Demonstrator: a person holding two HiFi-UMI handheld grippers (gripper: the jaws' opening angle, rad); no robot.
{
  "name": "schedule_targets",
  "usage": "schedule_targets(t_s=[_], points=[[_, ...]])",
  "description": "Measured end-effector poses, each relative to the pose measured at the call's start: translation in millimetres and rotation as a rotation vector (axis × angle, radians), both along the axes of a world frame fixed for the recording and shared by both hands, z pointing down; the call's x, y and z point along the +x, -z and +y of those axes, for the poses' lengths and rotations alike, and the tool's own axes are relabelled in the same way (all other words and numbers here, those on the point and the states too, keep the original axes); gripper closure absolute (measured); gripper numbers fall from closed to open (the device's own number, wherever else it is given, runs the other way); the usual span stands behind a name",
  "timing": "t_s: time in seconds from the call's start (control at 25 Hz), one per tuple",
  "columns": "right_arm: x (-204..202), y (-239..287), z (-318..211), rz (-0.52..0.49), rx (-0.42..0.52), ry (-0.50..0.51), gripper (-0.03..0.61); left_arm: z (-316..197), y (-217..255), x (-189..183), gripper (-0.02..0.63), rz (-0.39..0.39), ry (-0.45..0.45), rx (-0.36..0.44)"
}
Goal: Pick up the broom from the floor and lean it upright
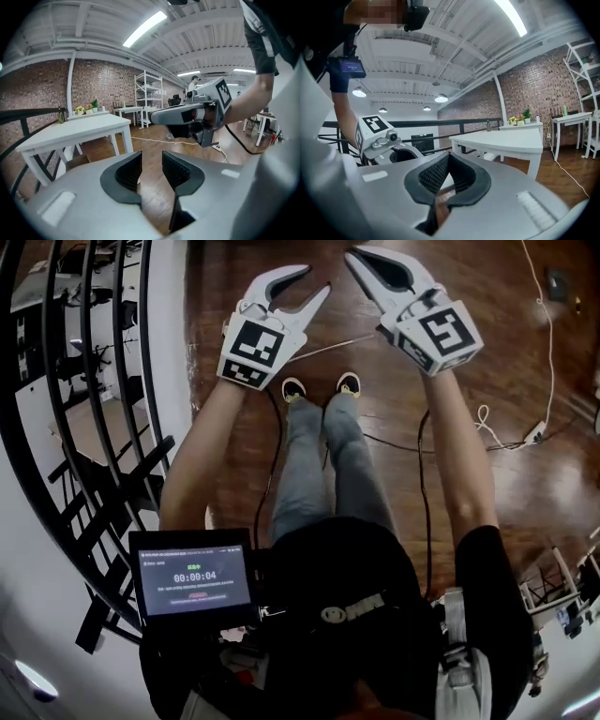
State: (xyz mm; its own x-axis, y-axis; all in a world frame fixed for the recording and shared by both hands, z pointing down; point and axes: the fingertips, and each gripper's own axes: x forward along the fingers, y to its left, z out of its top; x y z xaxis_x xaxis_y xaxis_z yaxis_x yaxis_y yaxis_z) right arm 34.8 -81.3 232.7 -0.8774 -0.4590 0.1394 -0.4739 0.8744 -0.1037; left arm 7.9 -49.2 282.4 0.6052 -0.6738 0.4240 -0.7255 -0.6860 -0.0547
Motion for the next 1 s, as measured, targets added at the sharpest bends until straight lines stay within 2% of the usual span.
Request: schedule_targets(t_s=[0.08,0.16,0.4,0.52,0.64,0.72,0.84,1.0], points=[[-2,-51,-20,0.051,-0.033,0.005,0.575,-18,-60,-8,0.454,-0.037,-0.004,-0.069],[-4,-101,-27,0.095,-0.066,0.020,0.575,-20,-125,-15,0.416,-0.081,-0.026,-0.151],[-8,-267,-15,0.178,-0.137,0.095,0.571,29,-360,-13,0.301,-0.261,-0.137,-0.395],[-7,-352,1,0.216,-0.189,0.141,0.454,81,-478,8,0.250,-0.297,-0.195,-0.519],[-9,-416,11,0.209,-0.208,0.150,0.411,126,-582,23,0.232,-0.306,-0.218,-0.626],[-10,-450,18,0.196,-0.224,0.143,0.386,152,-639,30,0.225,-0.314,-0.231,-0.684],[-16,-488,25,0.173,-0.257,0.136,0.364,185,-705,28,0.194,-0.374,-0.248,-0.755],[-14,-514,21,0.164,-0.280,0.105,0.364,201,-751,25,0.196,-0.441,-0.265,-0.790]])
